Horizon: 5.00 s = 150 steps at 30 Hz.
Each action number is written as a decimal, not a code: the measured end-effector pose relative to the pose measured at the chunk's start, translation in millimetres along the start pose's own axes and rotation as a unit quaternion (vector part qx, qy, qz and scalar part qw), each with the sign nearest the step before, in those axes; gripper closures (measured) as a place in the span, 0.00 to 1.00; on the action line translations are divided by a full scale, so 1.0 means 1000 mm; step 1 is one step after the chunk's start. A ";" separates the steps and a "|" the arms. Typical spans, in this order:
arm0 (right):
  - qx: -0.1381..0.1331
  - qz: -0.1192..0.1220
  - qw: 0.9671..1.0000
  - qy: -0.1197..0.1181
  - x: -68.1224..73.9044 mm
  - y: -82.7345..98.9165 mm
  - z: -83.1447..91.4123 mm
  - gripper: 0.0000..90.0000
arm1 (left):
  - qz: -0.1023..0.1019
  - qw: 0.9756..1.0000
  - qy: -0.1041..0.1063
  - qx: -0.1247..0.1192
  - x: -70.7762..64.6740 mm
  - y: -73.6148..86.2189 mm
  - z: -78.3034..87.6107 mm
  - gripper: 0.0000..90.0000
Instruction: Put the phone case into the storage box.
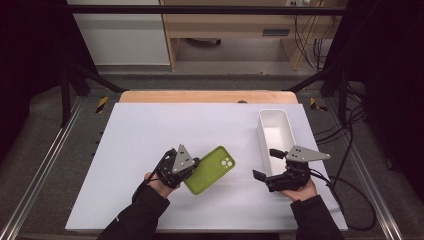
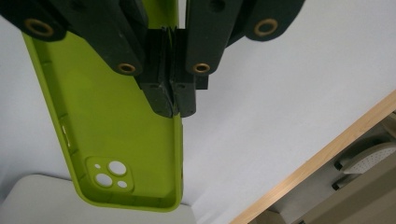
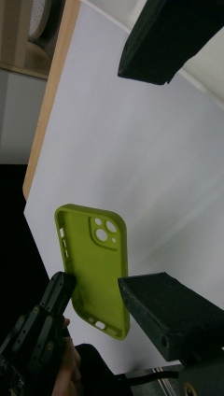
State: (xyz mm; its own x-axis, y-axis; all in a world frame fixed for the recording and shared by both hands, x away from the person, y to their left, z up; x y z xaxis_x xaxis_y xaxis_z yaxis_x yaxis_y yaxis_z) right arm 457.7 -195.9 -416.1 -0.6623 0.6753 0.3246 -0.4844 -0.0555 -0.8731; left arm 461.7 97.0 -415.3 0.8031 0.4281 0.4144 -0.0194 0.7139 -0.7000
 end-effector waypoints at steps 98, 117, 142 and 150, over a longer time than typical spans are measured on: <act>0.180 -0.068 0.977 -0.096 0.024 -0.033 -0.060 0.74 | -0.087 0.995 0.003 -0.038 -0.023 -0.024 0.012 0.97; 0.192 -0.084 0.972 -0.110 0.024 -0.035 -0.056 0.87 | -0.103 0.994 0.000 -0.026 -0.025 -0.020 0.009 0.97; 0.197 -0.066 0.974 -0.089 0.025 -0.035 -0.051 0.88 | -0.095 0.995 0.016 -0.024 -0.028 -0.021 0.002 0.94; 0.193 -0.064 0.976 -0.080 0.024 -0.036 -0.049 0.88 | -0.052 0.997 0.033 -0.042 -0.024 -0.020 0.003 0.87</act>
State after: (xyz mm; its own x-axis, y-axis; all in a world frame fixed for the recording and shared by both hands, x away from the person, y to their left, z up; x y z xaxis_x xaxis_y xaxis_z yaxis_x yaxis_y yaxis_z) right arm 487.4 -142.1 -394.3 -0.6480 0.5728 0.5019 -0.7278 -0.2715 -0.6298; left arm 440.9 74.4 -409.9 0.8360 0.3146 0.4496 0.1136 0.7025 -0.7026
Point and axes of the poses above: each handheld gripper's, and its own axes: z roughly backward along the jaws, y roughly out of its underside, x roughly to its left, the point moved 4 cm from there along -z, roughly forward along the jaws, and after that the axes turned 13 degrees about -z, right-handed, at the moved point
